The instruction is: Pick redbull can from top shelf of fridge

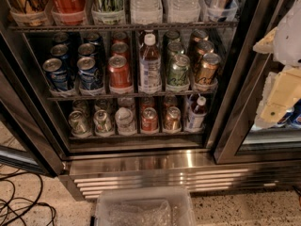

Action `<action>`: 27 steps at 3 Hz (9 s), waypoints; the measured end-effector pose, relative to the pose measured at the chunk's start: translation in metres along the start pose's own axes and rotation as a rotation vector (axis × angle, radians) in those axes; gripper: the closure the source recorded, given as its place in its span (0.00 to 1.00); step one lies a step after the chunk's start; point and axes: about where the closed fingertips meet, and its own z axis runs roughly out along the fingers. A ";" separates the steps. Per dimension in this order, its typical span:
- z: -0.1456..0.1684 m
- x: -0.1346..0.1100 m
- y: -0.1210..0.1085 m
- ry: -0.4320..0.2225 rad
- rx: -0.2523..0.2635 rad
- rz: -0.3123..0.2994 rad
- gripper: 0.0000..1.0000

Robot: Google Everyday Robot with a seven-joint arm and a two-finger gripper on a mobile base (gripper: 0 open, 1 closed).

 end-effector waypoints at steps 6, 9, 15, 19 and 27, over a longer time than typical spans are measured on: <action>0.018 -0.044 0.021 -0.504 0.115 0.130 0.00; -0.006 -0.082 0.020 -0.655 0.246 0.121 0.00; -0.088 -0.046 -0.075 -1.089 0.850 0.715 0.04; -0.060 -0.140 -0.046 -1.196 0.715 0.630 0.13; -0.023 -0.120 -0.140 -1.117 1.027 0.819 0.33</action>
Offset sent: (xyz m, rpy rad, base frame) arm -0.0031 0.0116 -0.0050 0.0457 -0.0640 -0.0015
